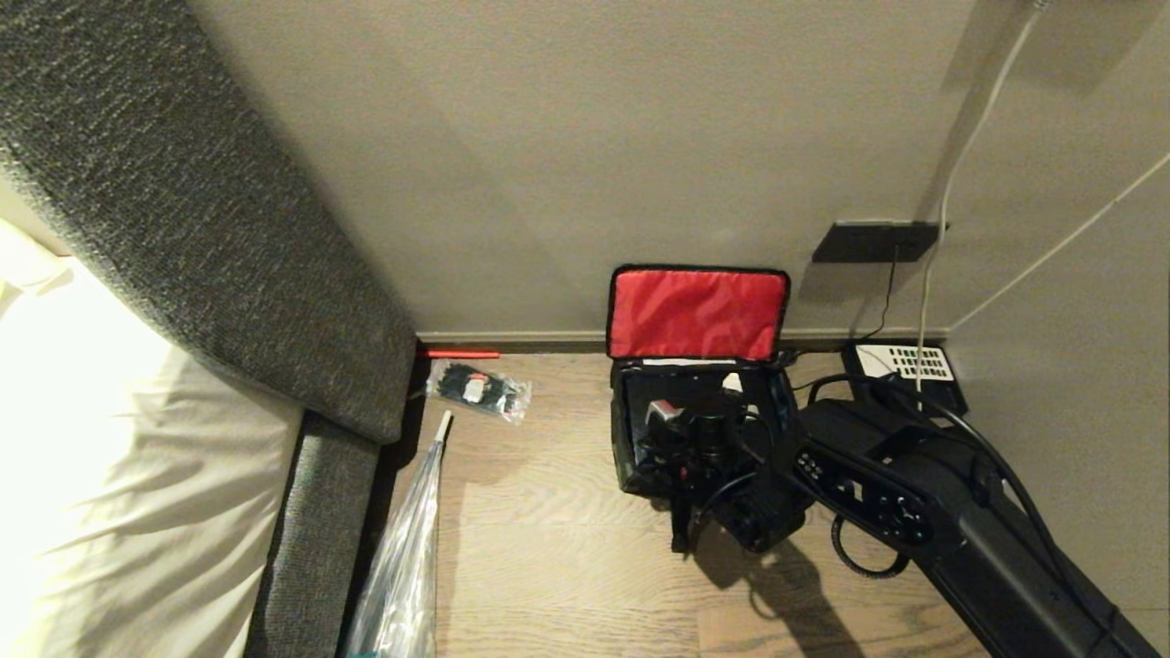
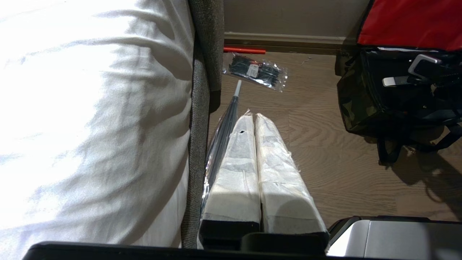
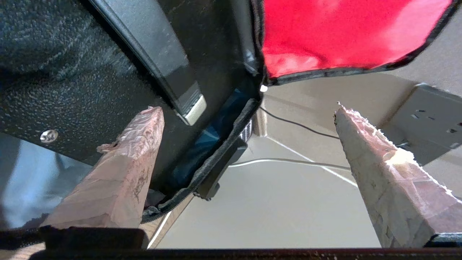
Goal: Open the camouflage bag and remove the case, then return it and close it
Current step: Grip the handle
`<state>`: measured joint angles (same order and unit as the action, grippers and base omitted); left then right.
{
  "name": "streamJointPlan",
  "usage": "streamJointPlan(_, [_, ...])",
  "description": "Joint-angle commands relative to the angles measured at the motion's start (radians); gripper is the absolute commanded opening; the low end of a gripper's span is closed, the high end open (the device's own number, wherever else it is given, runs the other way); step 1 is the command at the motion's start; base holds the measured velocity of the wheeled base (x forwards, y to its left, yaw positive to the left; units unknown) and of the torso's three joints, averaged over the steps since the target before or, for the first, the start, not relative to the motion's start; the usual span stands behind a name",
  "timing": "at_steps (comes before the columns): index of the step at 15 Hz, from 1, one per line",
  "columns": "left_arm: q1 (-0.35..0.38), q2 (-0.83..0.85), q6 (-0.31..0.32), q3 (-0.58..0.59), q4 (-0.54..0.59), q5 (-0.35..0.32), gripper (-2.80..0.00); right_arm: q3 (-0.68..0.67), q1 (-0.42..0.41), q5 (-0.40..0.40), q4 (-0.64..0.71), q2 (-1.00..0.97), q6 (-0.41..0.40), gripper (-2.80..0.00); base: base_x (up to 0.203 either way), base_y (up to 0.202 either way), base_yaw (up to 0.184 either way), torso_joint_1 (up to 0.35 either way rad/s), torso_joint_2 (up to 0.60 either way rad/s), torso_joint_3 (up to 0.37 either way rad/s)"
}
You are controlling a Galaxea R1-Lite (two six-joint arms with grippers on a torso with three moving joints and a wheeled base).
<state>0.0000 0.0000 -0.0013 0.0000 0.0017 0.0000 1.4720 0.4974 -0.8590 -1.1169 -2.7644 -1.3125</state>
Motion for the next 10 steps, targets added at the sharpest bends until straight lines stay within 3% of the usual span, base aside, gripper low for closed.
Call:
streamJointPlan(1, [0.000, 0.000, 0.000, 0.000, 0.000, 0.000, -2.80, 0.038, 0.000, -0.001, 0.006, -0.019, 0.008, 0.00, 0.000, 0.000, 0.000, 0.000, 0.00, 0.000])
streamJointPlan(6, [0.000, 0.000, 0.000, 0.000, 0.000, 0.000, -2.80, 0.178, -0.012, 0.084, 0.066, -0.086, 0.050, 0.00, 0.000, 0.000, 0.000, 0.000, 0.00, 0.000])
streamJointPlan(8, [0.000, 0.000, 0.000, 0.000, 0.000, 0.000, -2.80, 0.154, -0.018, 0.094, 0.112, -0.066, 0.068, 0.00, 0.000, 0.000, 0.000, 0.000, 0.00, 0.000])
streamJointPlan(10, [0.000, 0.000, 0.000, 0.000, 0.000, 0.000, -2.80, 0.147, -0.031, 0.167, 0.161, -0.060, 0.096, 0.00, 0.000, 0.000, 0.000, 0.000, 0.00, 0.000])
